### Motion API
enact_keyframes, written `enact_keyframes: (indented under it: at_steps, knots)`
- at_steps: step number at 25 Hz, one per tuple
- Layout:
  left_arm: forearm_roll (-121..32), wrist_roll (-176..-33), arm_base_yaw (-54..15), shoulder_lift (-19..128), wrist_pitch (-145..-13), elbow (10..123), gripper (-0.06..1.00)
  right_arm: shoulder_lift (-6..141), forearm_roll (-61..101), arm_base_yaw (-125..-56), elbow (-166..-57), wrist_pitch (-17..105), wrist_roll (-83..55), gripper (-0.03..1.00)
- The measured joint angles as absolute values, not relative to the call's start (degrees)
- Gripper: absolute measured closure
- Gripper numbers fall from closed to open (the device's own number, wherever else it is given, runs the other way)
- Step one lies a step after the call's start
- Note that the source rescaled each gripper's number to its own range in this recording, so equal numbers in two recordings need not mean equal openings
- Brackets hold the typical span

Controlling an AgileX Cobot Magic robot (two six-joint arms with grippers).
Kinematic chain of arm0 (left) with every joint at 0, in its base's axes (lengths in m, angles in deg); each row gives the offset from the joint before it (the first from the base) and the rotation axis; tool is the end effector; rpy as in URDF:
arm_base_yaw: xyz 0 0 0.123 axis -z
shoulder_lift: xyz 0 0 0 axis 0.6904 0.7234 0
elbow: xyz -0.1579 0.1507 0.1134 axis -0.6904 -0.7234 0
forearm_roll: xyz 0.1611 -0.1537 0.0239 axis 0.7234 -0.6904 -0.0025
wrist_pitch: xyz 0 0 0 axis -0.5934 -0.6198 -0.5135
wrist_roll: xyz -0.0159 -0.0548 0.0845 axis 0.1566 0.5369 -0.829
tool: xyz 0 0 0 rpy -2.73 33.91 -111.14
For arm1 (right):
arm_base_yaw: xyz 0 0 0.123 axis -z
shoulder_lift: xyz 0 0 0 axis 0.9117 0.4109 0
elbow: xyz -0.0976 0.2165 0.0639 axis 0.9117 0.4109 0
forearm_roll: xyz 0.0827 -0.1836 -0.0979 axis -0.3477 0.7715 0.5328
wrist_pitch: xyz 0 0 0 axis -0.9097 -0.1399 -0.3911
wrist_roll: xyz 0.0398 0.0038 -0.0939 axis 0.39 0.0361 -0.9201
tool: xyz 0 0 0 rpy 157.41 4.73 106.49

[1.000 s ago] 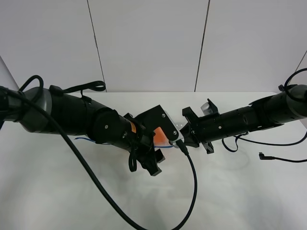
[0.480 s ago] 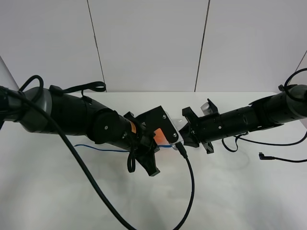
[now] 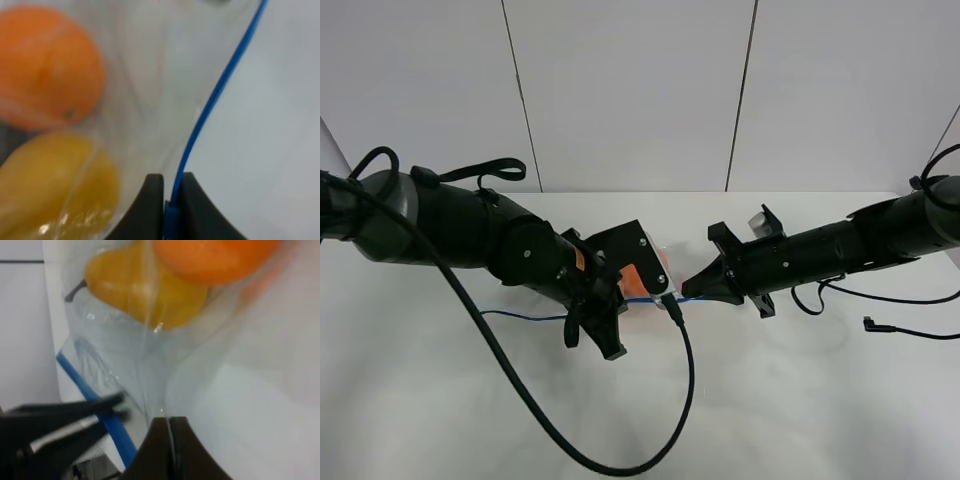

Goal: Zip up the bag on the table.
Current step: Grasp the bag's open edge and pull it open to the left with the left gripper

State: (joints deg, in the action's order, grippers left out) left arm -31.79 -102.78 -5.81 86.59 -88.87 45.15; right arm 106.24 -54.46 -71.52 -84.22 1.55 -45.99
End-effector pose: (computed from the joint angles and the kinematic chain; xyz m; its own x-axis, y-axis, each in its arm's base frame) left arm 0.2690 -0.2095 0.1344 -0.2361 0.8396 -0.4892 0.8624 0.4131 0.2927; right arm 0.2960 0.1097 0.1091 -0.9806 0.1400 -0.1374 -0.0307 0.5822 0.8125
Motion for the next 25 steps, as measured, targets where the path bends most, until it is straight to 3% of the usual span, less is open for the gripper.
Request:
enact_keyframes:
  at_steps: [15, 25]
  knots:
    - [-31.56, -100.01, -24.12, 86.59, -90.41, 45.15, 0.94, 106.24, -52.81, -70.36, -84.38, 1.11, -45.78, 0.97]
    - [-29.01, -99.95, -30.67, 86.59, -92.04, 45.15, 0.94, 106.24, -53.17, -70.36, -84.38, 1.00, -45.73, 0.97]
